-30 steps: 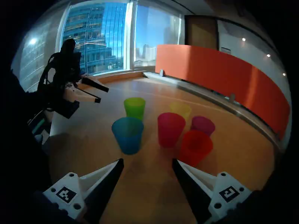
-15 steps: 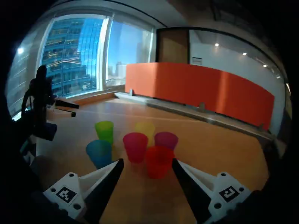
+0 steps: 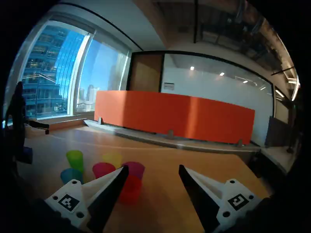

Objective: Pour water

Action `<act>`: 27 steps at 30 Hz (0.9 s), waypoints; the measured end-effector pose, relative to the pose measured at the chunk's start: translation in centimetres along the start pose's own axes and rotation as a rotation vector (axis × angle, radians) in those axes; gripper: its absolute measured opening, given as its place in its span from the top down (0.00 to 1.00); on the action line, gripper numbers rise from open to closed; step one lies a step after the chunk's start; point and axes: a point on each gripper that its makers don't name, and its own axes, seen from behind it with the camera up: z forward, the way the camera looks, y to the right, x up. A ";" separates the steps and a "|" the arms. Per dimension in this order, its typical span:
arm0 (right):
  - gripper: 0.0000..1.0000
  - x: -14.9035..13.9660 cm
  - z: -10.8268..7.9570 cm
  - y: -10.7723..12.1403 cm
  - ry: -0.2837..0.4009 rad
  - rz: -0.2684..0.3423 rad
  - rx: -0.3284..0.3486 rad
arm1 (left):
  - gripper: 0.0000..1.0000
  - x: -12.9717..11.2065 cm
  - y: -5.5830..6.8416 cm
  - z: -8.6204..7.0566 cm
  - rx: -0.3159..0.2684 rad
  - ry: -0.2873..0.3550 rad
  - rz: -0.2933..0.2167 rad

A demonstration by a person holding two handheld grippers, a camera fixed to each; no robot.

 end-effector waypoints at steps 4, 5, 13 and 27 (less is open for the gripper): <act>0.00 1.0 0.0 1.2 0.051 -0.005 -0.080 | 0.00 1.3 -0.3 -0.1 0.033 0.050 -0.024; 0.00 1.2 0.0 1.5 0.064 -0.004 -0.099 | 0.00 1.6 -0.4 -0.1 0.039 0.060 -0.033; 0.00 1.7 -0.2 2.6 0.114 0.040 -0.194 | 0.00 3.1 -0.8 -0.1 0.073 0.125 -0.056; 0.00 1.4 -1.3 3.5 0.126 0.107 -0.250 | 0.00 4.0 -2.2 -0.1 0.155 0.150 -0.030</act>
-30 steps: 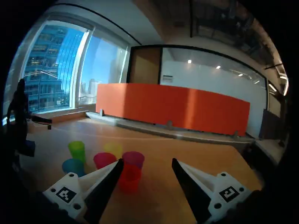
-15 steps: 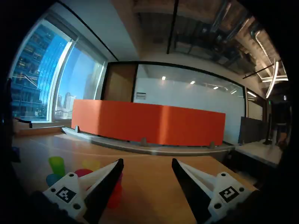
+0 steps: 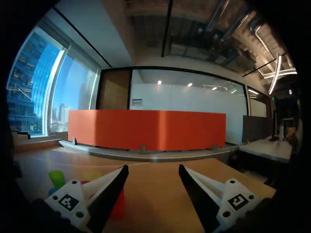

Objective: Pour water

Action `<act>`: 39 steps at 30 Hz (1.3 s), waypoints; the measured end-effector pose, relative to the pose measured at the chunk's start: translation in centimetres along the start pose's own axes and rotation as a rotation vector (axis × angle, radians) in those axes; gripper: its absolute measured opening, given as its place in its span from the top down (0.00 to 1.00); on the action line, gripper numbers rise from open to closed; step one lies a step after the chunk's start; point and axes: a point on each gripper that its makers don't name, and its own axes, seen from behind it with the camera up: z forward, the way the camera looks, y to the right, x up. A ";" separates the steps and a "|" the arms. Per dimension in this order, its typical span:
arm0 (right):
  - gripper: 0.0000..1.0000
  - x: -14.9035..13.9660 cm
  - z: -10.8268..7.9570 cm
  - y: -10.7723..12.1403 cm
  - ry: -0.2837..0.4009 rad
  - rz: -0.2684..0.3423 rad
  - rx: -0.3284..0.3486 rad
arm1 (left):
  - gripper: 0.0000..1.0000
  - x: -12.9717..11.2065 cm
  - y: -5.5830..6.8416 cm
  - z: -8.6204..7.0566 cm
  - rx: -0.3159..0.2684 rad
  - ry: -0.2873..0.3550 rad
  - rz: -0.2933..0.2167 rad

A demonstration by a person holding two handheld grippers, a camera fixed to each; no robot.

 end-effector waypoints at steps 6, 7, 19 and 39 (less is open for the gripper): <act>0.00 -0.3 -0.2 0.3 -0.008 0.005 -0.002 | 0.00 0.1 -0.8 0.3 0.035 0.023 0.006; 0.00 -0.2 -0.2 0.3 -0.006 0.008 -0.002 | 0.00 0.0 -1.0 0.3 0.045 0.025 0.010; 0.00 1.1 0.1 0.6 0.000 0.045 -0.002 | 0.00 -2.0 -1.8 1.1 0.086 0.039 0.030; 0.00 2.6 -0.2 1.2 -0.004 0.046 -0.036 | 0.00 -6.6 -4.0 1.7 0.121 0.002 0.062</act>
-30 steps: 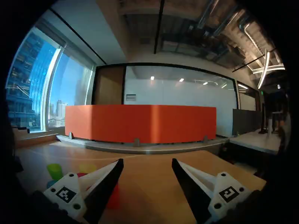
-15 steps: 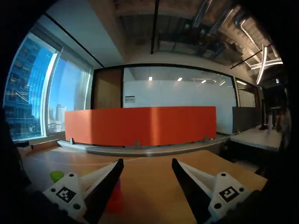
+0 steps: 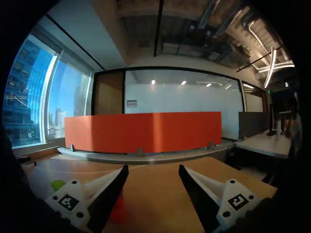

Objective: Pour water

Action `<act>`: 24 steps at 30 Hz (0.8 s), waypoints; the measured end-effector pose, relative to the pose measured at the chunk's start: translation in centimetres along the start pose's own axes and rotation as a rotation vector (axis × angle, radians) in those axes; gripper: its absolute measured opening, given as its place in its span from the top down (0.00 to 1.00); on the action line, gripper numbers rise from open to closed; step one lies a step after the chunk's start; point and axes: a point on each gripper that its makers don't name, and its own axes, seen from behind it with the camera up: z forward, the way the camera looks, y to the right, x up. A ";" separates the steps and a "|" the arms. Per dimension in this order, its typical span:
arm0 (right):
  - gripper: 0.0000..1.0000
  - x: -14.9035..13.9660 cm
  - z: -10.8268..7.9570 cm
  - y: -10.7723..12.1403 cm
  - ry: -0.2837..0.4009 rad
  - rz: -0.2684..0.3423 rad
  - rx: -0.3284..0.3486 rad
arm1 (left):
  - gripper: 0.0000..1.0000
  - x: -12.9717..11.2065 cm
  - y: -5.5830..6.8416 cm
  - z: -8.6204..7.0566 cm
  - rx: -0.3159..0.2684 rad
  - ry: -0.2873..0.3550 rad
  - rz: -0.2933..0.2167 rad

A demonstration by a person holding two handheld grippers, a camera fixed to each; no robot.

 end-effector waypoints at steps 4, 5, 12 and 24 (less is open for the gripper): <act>0.00 0.1 0.2 -0.3 0.000 -0.012 0.001 | 0.00 -0.4 -0.4 -0.1 0.002 -0.007 -0.013; 0.00 0.2 0.2 -0.4 0.000 -0.014 0.002 | 0.00 -0.5 -0.5 -0.1 0.003 -0.010 -0.016; 0.00 0.5 0.4 -0.8 0.002 -0.017 0.005 | 0.00 -1.2 -0.7 0.1 0.002 -0.027 -0.034; 0.00 -0.1 0.6 -1.0 -0.003 -0.015 0.007 | 0.00 -1.3 -0.4 0.2 -0.004 -0.022 -0.024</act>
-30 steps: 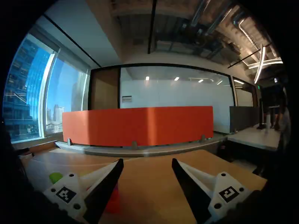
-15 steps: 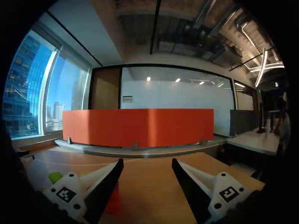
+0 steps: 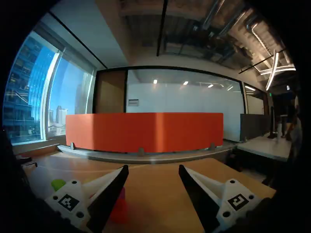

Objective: Pour water

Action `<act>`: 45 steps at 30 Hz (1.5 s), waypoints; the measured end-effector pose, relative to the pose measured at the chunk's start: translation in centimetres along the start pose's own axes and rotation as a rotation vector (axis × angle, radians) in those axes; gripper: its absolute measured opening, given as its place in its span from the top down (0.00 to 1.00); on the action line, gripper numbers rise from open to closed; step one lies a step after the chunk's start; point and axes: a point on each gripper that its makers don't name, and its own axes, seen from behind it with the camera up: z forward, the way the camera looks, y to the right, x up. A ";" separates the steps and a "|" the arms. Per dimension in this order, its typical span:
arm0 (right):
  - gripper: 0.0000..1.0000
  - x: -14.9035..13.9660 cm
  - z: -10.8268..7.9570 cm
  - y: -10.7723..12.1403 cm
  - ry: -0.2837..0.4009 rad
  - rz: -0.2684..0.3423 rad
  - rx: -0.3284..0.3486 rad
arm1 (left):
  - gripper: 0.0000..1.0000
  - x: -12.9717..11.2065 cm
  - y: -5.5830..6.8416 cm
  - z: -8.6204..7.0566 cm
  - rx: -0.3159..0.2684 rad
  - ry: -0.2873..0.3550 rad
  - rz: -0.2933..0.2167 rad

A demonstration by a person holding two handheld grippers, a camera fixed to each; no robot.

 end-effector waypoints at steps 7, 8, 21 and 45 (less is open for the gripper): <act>0.00 -0.5 0.0 0.2 -0.004 0.005 -0.002 | 0.00 0.0 0.1 -0.1 -0.006 0.000 0.001; 0.00 -0.6 0.0 0.2 -0.004 0.006 -0.003 | 0.00 0.0 0.1 -0.1 -0.006 0.000 0.001; 0.00 -0.1 -0.5 0.7 0.015 -0.001 -0.003 | 0.00 -0.1 0.1 -0.1 -0.006 -0.003 0.004; 0.00 -5.7 0.1 -0.7 0.011 -0.065 0.056 | 0.00 -0.1 0.0 0.0 -0.006 -0.003 0.005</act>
